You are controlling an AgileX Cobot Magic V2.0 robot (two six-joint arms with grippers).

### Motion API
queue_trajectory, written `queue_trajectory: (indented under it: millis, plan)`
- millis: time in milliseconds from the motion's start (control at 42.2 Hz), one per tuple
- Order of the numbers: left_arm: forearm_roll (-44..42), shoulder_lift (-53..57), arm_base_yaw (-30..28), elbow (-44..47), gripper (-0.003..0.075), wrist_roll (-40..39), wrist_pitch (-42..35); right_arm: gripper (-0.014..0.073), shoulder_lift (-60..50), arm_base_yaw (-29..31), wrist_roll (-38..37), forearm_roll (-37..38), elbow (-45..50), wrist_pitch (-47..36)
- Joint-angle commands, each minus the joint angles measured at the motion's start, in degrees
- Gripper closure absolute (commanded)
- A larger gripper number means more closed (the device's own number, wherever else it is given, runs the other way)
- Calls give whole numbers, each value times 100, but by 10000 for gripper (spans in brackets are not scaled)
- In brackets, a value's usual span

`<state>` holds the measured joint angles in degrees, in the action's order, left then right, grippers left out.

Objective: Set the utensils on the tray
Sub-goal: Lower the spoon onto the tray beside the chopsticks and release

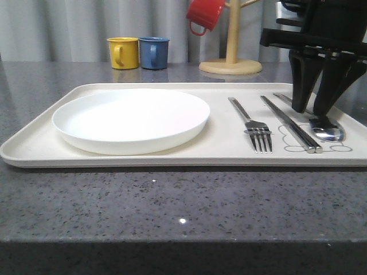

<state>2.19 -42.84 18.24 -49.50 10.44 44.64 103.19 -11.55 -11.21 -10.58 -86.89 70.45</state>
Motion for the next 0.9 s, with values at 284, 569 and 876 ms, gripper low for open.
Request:
queue_trajectory:
  millis: [284,569,876]
  plan:
    - [17,34,39,-138,388,-51,-424,303,-1929,-6,878,457,129,262]
    - [17,34,39,-138,388,-51,-424,303,-4133,-6,965,755,1643,-733]
    - [17,34,39,-138,388,-51,-424,303,-6659,-6,965,761,3306,-1641]
